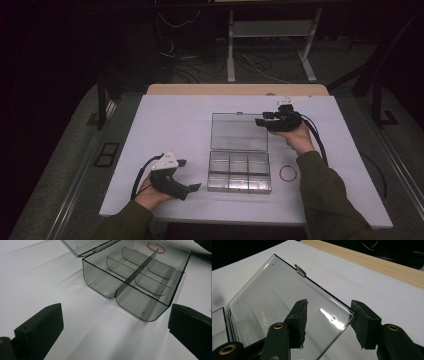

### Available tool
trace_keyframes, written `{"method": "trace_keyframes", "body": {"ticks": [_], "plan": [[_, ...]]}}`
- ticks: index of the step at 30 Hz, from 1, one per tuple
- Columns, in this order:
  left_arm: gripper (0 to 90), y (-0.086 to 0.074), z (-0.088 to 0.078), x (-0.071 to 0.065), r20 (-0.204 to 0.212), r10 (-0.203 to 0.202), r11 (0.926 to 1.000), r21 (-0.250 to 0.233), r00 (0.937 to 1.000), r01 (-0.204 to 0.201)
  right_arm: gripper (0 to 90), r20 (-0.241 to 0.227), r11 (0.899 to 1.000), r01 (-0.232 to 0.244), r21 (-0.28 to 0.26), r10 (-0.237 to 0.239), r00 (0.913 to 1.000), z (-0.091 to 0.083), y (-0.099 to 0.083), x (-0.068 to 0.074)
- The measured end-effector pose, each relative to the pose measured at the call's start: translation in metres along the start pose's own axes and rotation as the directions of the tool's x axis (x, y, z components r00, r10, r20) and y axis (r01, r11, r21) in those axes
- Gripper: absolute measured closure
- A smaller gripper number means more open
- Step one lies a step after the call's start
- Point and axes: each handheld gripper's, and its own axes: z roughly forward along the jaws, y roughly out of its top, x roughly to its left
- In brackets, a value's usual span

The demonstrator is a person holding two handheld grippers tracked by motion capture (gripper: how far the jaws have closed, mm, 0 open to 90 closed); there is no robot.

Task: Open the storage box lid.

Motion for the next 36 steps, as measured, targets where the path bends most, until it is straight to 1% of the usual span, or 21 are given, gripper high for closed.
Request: {"method": "trace_keyframes", "body": {"ticks": [9, 19, 23, 27, 30, 36], "plan": [[0.0, 0.0, 0.0, 0.0, 0.001, 0.0, 1.0, 0.001, 1.0, 0.0, 46.8, 0.003, 1.0, -0.011, 0.009, 0.011, 0.9999, 0.004, -0.002, -0.002], [0.0, 0.0, 0.0, 0.0, 0.002, -0.004, 1.0, -0.002, 1.0, 0.004, 45.8, -0.013, 0.998, -0.051, 0.025, 0.051, 0.9986, 0.01, -0.008, -0.008], [0.0, 0.0, 0.001, 0.0, 0.005, 0.0, 1.0, 0.003, 1.0, 0.0, 45.4, -0.013, 0.998, -0.053, 0.024, 0.054, 0.9985, 0.012, -0.009, -0.009], [0.0, -0.001, 0.0, 0.0, 0.004, 0.001, 1.0, 0.005, 1.0, -0.001, 44.6, -0.013, 0.997, -0.069, 0.033, 0.069, 0.9975, 0.014, -0.012, -0.011], [0.0, 0.0, 0.0, 0.0, 0.002, 0.001, 1.0, 0.004, 1.0, -0.001, 44.1, 0.002, 0.996, -0.07, 0.056, 0.07, 0.9976, 0.017, -0.014, -0.011], [0.0, -0.001, 0.0, 0.0, 0.003, -0.001, 1.0, 0.005, 1.0, 0.001, 43.8, -0.004, 0.993, -0.092, 0.069, 0.093, 0.9957, 0.021, -0.019, -0.014]]}}
